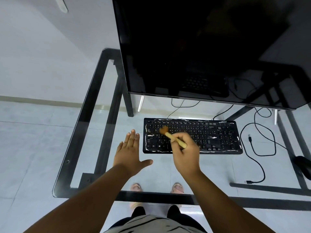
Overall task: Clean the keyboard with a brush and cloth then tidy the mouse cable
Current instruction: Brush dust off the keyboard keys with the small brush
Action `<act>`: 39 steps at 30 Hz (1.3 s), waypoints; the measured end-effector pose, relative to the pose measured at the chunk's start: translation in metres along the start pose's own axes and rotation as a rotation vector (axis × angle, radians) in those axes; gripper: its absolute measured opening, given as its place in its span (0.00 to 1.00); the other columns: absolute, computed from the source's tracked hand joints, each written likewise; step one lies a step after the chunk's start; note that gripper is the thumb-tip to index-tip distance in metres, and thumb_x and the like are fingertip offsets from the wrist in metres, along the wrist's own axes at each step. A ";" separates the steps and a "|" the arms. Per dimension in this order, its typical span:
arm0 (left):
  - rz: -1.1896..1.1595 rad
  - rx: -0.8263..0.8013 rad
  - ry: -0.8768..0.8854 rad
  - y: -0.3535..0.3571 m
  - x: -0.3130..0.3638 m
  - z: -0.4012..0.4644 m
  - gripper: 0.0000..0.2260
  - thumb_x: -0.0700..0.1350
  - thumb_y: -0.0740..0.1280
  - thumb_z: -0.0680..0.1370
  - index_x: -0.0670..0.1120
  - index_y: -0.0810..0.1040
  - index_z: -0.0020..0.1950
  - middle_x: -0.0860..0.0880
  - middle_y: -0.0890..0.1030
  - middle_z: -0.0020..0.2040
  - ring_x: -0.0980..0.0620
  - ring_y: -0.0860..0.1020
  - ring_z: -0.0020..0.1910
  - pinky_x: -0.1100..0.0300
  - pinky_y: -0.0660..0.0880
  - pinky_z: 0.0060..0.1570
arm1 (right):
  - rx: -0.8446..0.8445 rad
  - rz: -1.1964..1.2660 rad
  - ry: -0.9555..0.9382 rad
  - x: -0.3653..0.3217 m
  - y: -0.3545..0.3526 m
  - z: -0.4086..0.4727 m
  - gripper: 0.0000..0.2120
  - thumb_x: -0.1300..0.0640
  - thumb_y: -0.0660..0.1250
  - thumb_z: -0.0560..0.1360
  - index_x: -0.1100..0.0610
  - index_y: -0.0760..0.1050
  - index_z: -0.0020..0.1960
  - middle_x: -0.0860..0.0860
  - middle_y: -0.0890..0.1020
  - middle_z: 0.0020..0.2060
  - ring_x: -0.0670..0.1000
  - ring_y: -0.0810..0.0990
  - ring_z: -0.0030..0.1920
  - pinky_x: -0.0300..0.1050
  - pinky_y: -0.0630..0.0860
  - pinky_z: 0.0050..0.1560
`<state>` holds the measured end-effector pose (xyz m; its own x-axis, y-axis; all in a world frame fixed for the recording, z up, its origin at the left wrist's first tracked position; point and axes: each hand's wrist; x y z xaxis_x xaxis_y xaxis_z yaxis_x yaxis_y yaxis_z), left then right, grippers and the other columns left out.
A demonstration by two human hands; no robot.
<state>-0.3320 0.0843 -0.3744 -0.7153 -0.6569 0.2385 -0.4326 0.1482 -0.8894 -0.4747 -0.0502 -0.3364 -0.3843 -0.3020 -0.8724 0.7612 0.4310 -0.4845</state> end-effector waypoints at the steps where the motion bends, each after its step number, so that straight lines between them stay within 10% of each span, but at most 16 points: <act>1: -0.005 0.005 0.003 0.001 -0.001 0.000 0.50 0.73 0.58 0.71 0.47 0.35 0.78 0.51 0.31 0.77 0.51 0.35 0.77 0.52 0.42 0.75 | -0.052 -0.014 0.001 -0.002 0.000 -0.004 0.03 0.59 0.67 0.74 0.52 0.78 0.44 0.41 0.77 0.28 0.44 0.71 0.25 0.38 0.65 0.26; 7: 0.028 -0.009 0.025 0.000 -0.004 -0.001 0.49 0.73 0.56 0.72 0.47 0.35 0.78 0.50 0.31 0.77 0.50 0.35 0.77 0.53 0.42 0.75 | 0.075 -0.070 0.080 -0.004 -0.004 -0.005 0.06 0.61 0.67 0.73 0.50 0.76 0.41 0.41 0.79 0.28 0.44 0.72 0.25 0.38 0.64 0.27; 12: 0.027 -0.003 0.032 0.000 -0.005 -0.002 0.49 0.73 0.57 0.72 0.47 0.36 0.78 0.49 0.32 0.77 0.49 0.36 0.77 0.52 0.43 0.75 | -0.206 -0.031 0.017 -0.011 0.000 -0.008 0.05 0.61 0.67 0.73 0.53 0.78 0.41 0.40 0.76 0.24 0.44 0.69 0.22 0.37 0.63 0.25; 16: 0.037 -0.003 0.035 0.000 -0.005 -0.002 0.49 0.73 0.57 0.72 0.47 0.36 0.78 0.50 0.32 0.77 0.49 0.36 0.77 0.53 0.43 0.75 | 0.022 -0.012 0.066 -0.009 -0.003 -0.007 0.04 0.60 0.65 0.71 0.52 0.77 0.39 0.39 0.77 0.25 0.44 0.70 0.24 0.38 0.64 0.27; 20: 0.023 0.022 0.036 0.003 -0.008 -0.003 0.49 0.74 0.56 0.71 0.49 0.37 0.79 0.51 0.33 0.78 0.52 0.36 0.77 0.54 0.43 0.75 | -0.210 -0.023 0.020 -0.010 -0.009 -0.008 0.07 0.64 0.68 0.72 0.53 0.79 0.41 0.41 0.77 0.25 0.44 0.70 0.23 0.37 0.64 0.25; 24: 0.003 0.028 0.030 0.002 -0.006 -0.004 0.49 0.73 0.58 0.71 0.48 0.37 0.79 0.51 0.34 0.78 0.51 0.36 0.77 0.53 0.43 0.74 | 0.033 0.027 0.088 -0.001 -0.019 -0.004 0.07 0.63 0.66 0.72 0.53 0.77 0.39 0.39 0.77 0.25 0.45 0.69 0.23 0.38 0.63 0.25; 39: -0.029 0.233 0.186 0.003 0.040 -0.002 0.43 0.69 0.57 0.74 0.51 0.40 0.79 0.54 0.42 0.79 0.55 0.42 0.78 0.53 0.41 0.75 | 0.028 -0.008 0.086 0.024 -0.051 0.007 0.07 0.63 0.68 0.76 0.51 0.78 0.45 0.43 0.79 0.29 0.45 0.70 0.25 0.37 0.65 0.25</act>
<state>-0.3631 0.0600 -0.3672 -0.8022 -0.5082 0.3135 -0.3322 -0.0566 -0.9415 -0.5196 -0.0854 -0.3323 -0.4325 -0.2307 -0.8716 0.7722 0.4043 -0.4902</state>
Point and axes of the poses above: each hand's wrist, its own z-axis towards the middle knuckle, its own y-axis out of the palm, x = y × z
